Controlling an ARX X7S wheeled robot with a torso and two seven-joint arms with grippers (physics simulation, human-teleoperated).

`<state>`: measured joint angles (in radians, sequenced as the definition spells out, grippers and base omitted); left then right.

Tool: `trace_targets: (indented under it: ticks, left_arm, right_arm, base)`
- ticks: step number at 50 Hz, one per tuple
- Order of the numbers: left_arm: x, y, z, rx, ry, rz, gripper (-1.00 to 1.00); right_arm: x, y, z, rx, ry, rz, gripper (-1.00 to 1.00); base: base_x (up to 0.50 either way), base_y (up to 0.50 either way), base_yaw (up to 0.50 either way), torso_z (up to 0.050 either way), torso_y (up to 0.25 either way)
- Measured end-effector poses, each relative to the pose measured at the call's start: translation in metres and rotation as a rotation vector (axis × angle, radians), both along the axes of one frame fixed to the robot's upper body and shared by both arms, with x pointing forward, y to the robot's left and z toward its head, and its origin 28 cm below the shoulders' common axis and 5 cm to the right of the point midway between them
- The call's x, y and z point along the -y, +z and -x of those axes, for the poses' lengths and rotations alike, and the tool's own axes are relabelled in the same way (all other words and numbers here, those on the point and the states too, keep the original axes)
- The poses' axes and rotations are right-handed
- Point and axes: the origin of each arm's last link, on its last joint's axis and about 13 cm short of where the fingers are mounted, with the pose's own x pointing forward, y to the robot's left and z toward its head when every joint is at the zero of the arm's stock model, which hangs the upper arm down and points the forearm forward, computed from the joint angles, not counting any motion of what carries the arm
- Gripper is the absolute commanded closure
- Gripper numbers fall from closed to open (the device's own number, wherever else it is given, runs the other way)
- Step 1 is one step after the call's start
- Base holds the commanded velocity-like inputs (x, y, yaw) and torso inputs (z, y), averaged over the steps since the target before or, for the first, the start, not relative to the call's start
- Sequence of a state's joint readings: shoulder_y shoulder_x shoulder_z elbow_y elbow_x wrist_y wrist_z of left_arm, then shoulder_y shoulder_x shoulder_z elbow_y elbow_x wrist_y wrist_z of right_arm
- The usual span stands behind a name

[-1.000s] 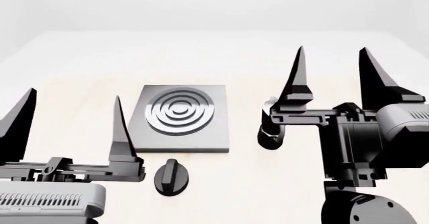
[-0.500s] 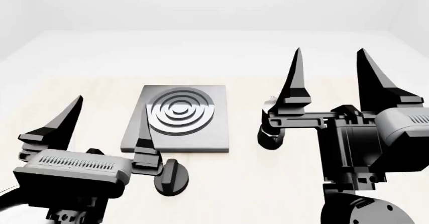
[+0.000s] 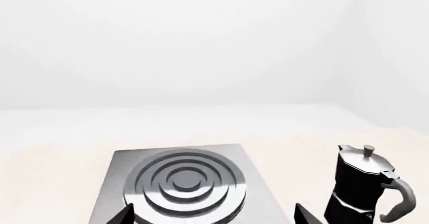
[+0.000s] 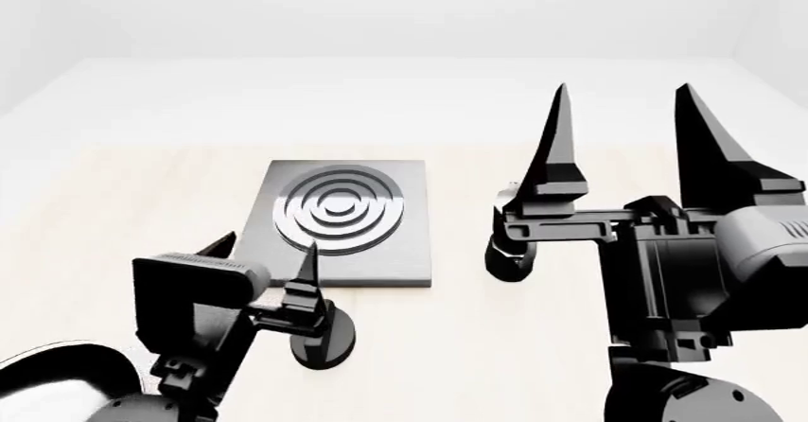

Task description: Turn on the stove and put the moka pot on it.

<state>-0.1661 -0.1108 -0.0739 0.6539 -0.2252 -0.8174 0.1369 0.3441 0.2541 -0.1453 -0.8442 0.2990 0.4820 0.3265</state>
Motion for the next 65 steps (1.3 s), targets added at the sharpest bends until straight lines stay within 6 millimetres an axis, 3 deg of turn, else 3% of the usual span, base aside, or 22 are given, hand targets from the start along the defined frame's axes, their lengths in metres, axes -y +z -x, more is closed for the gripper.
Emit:
trace_targets:
  ticks: [30,65]
  left_arm:
    - [0.001,-0.038,-0.011,-0.268,-0.086,0.195,-1.00]
    - [0.017,-0.066,-0.016,-0.428,-0.088,0.152,-1.00]
  right_arm:
    - [-0.003,0.000,0.002,0.008,0.016,0.005,-1.00]
    - [-0.006,-0.003,0.003,0.001,0.031,0.004,-1.00]
  base:
    - [0.00,0.00,0.00,0.000,0.000]
    - [0.00,0.00,0.00,0.000,0.000]
